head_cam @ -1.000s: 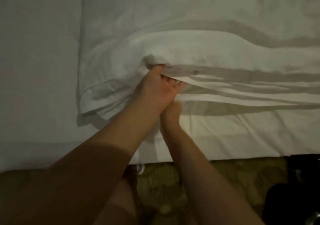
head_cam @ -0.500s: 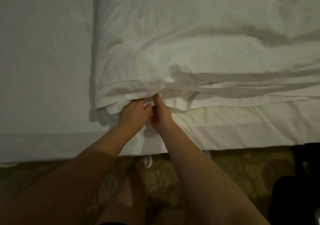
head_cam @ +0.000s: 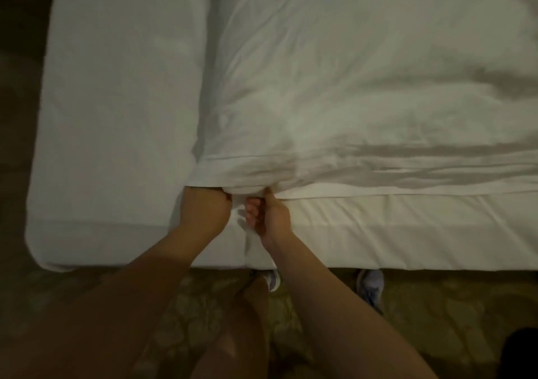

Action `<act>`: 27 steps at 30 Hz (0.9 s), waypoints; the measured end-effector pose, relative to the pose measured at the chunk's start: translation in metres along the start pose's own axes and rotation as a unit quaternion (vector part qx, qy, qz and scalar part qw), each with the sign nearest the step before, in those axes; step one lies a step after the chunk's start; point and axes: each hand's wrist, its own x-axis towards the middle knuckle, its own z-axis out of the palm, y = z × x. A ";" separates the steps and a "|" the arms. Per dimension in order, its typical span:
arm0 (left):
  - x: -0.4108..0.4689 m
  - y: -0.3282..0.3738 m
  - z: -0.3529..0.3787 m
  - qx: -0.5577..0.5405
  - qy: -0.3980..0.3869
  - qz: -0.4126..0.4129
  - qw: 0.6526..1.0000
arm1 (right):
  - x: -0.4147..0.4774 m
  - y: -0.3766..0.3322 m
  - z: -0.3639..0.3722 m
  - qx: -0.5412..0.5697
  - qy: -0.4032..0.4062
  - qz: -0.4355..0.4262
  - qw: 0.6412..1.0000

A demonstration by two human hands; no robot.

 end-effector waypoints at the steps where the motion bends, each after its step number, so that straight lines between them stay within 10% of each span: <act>1: -0.003 -0.002 0.001 0.050 -0.015 0.034 0.998 | 0.002 0.008 0.004 0.012 -0.011 0.005 1.000; 7: -0.019 -0.018 -0.006 0.105 0.024 0.086 0.990 | 0.006 0.010 0.025 0.007 0.011 -0.003 1.000; 12: -0.023 -0.028 0.002 0.084 0.068 0.085 0.991 | -0.008 0.019 0.018 -0.244 0.063 -0.102 0.962; 19: -0.039 -0.031 0.020 0.084 -0.066 0.018 0.994 | -0.028 0.036 0.004 -0.438 -0.005 -0.124 0.890; 27: -0.011 -0.023 0.012 -0.177 -0.010 -0.221 0.959 | -0.077 0.009 0.026 -0.240 0.053 -0.261 0.933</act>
